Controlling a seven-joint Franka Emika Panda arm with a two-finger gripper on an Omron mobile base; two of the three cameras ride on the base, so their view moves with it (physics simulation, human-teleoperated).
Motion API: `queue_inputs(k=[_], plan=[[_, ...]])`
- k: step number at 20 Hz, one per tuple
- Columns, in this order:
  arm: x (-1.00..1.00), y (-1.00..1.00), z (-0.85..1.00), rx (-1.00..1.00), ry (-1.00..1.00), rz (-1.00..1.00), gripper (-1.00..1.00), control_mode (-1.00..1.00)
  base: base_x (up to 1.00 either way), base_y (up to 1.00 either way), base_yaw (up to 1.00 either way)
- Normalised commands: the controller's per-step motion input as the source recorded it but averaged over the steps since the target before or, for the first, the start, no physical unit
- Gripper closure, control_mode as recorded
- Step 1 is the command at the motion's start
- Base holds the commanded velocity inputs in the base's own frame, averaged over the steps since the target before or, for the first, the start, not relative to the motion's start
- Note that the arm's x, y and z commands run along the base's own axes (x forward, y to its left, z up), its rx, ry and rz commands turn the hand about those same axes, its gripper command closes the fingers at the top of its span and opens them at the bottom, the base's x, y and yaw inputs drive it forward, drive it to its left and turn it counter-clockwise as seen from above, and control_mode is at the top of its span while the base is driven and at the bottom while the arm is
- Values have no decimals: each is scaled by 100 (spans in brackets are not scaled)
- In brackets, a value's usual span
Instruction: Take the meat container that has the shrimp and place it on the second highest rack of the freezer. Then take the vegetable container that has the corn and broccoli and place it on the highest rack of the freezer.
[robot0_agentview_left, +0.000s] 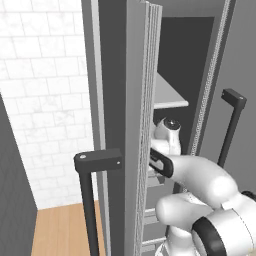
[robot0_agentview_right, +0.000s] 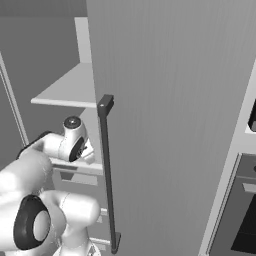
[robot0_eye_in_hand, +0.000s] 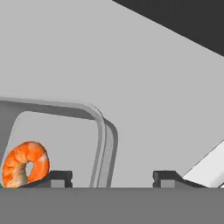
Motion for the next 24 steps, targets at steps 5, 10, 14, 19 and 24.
queue_inputs(k=[5, 10, 14, 19, 24], plan=[[-90, -10, 80, 2, -36, -4, -100, -100, 0, 0, 0], [-65, -16, 100, 13, -12, 0, -100, -100, 0, 0, 0], [-53, 0, 100, 6, 1, 0, -100, -100, 0, 0, 0], [-75, 0, 100, 0, 8, 0, -100, -100, 0, 0, 0], [-95, -5, 62, -5, 29, 0, -100, -100, 0, 0, 0]])
